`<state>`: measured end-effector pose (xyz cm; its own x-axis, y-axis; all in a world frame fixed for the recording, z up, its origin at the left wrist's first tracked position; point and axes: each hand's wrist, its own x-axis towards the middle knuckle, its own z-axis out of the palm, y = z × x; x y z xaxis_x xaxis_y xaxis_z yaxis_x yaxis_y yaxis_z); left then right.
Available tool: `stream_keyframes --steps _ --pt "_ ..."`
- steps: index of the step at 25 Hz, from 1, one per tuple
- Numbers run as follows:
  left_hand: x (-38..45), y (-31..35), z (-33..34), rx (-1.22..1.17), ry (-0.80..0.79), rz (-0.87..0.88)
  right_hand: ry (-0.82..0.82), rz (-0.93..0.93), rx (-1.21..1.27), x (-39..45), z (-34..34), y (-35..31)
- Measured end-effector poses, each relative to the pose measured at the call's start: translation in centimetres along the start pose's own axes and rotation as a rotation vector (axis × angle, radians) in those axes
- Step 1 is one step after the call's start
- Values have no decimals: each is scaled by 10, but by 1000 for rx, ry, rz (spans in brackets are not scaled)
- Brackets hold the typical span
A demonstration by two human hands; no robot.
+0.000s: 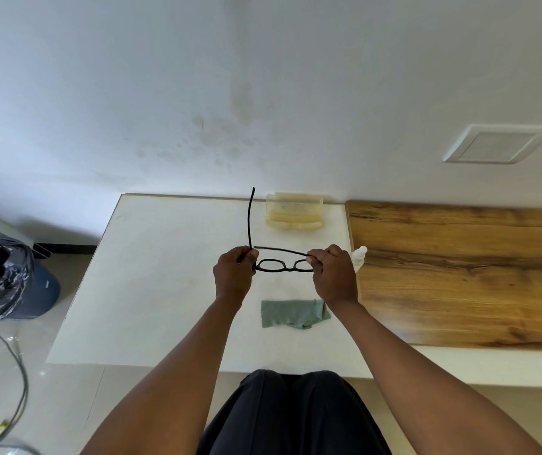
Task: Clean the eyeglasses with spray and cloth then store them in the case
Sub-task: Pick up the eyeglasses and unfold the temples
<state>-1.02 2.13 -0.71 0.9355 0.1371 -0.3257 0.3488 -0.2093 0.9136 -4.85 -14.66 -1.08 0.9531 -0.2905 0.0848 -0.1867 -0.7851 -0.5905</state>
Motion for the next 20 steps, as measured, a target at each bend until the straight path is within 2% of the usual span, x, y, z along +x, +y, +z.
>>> stream_keyframes --steps 5,8,13,20 --pt "0 -1 0 -19 -9 -19 135 262 222 10 -1 -2" --pt "1 -5 -2 -43 -13 -26 140 445 346 16 -4 -1" --pt "2 -7 -2 -72 -34 -51 94 510 485 22 -7 2" --pt "1 3 -4 -296 -203 -102 49 627 632 30 -15 6"
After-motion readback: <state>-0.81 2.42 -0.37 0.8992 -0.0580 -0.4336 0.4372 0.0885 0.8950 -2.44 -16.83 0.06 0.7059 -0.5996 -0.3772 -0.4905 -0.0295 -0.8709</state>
